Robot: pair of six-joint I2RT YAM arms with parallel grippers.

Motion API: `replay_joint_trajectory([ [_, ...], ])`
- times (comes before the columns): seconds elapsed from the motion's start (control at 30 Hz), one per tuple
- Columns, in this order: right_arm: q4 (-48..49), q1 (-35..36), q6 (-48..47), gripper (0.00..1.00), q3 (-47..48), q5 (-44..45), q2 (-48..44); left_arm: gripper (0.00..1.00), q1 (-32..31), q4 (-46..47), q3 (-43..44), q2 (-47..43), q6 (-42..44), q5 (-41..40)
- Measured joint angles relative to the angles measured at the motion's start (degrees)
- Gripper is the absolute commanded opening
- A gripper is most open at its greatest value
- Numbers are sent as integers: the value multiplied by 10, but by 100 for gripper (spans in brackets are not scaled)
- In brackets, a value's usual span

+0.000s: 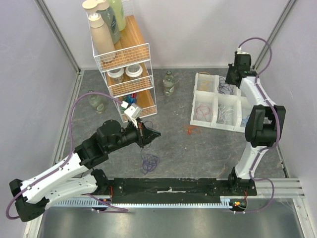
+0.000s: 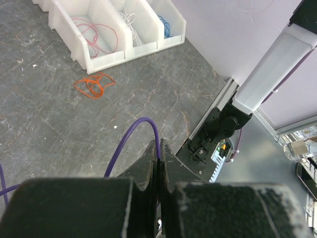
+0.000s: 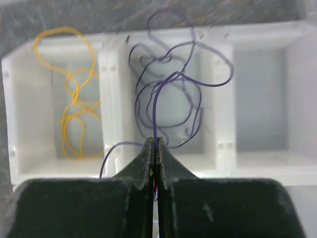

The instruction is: Untangle the cables

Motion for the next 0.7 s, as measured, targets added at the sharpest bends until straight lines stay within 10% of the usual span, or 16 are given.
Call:
replay_joint_trajectory([
  [0.7, 11, 30, 16, 6, 5, 44, 86, 11, 0, -41, -27, 158, -8, -122],
])
